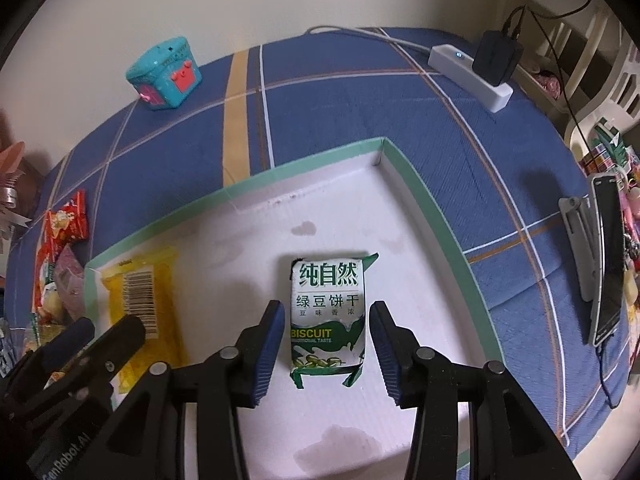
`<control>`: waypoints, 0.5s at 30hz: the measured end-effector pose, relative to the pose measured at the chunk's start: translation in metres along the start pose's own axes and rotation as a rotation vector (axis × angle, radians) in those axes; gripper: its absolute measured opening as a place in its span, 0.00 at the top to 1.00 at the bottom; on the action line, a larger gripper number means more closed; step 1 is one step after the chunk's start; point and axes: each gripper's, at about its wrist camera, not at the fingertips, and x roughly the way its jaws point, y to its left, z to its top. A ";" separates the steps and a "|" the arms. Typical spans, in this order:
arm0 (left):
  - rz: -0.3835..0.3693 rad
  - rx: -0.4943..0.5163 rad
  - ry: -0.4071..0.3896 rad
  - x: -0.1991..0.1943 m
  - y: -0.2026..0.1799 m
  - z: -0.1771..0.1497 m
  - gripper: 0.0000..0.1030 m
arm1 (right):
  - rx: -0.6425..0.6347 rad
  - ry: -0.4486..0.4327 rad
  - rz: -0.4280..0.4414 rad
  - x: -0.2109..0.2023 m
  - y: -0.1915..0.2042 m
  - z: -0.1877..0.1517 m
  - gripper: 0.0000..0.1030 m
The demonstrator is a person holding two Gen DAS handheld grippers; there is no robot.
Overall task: Organize snacks
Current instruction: 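Carry both packs into the tray and open both tools to release, then withdraw both tools from the tray back toward the snack pile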
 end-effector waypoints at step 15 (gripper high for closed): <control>0.120 -0.130 -0.021 -0.012 0.047 -0.001 0.06 | -0.003 -0.030 -0.024 -0.017 -0.004 -0.002 0.25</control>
